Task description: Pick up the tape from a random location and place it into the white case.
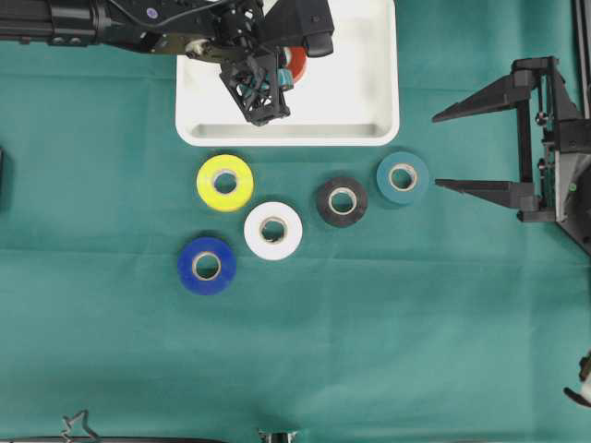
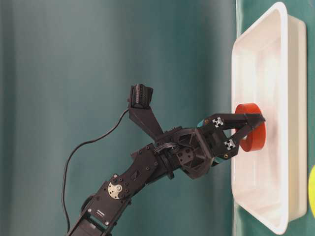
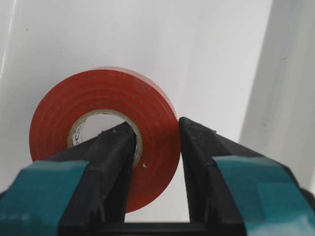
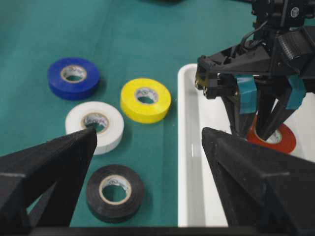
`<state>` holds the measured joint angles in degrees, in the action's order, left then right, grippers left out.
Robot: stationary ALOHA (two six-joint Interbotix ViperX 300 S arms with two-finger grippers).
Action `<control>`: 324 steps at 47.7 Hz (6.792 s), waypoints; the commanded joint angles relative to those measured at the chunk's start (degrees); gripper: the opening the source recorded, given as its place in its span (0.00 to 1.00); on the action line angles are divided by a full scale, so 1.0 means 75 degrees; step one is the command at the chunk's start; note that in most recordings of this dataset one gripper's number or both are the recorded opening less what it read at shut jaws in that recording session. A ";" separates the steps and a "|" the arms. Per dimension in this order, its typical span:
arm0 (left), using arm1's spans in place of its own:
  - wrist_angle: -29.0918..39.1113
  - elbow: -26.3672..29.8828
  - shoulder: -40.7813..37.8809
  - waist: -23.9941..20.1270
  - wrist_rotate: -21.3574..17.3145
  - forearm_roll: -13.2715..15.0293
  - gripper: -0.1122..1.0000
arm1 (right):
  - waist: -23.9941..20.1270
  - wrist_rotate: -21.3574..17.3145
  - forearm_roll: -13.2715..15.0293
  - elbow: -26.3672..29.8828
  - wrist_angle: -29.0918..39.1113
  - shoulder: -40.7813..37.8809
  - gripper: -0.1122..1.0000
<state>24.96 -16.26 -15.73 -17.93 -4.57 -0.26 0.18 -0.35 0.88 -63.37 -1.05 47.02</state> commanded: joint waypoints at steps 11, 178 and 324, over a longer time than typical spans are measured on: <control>-0.0035 0.0152 0.0187 -0.0023 0.0047 0.0012 0.49 | 0.0012 0.0012 0.0012 0.0187 -0.0023 -0.0035 0.93; -0.1031 -0.5543 0.9094 0.1816 0.0070 0.0094 0.95 | 0.0012 -0.0035 0.0000 0.0305 0.0246 0.0035 0.93; -0.1629 -0.6105 0.9152 0.1828 0.0094 0.0105 0.95 | -0.1043 -0.0152 -0.0105 0.4512 0.0668 -0.5074 0.92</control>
<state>13.01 -62.75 53.26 -4.39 -3.96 0.44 -7.47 -1.32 0.26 -32.08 2.37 8.61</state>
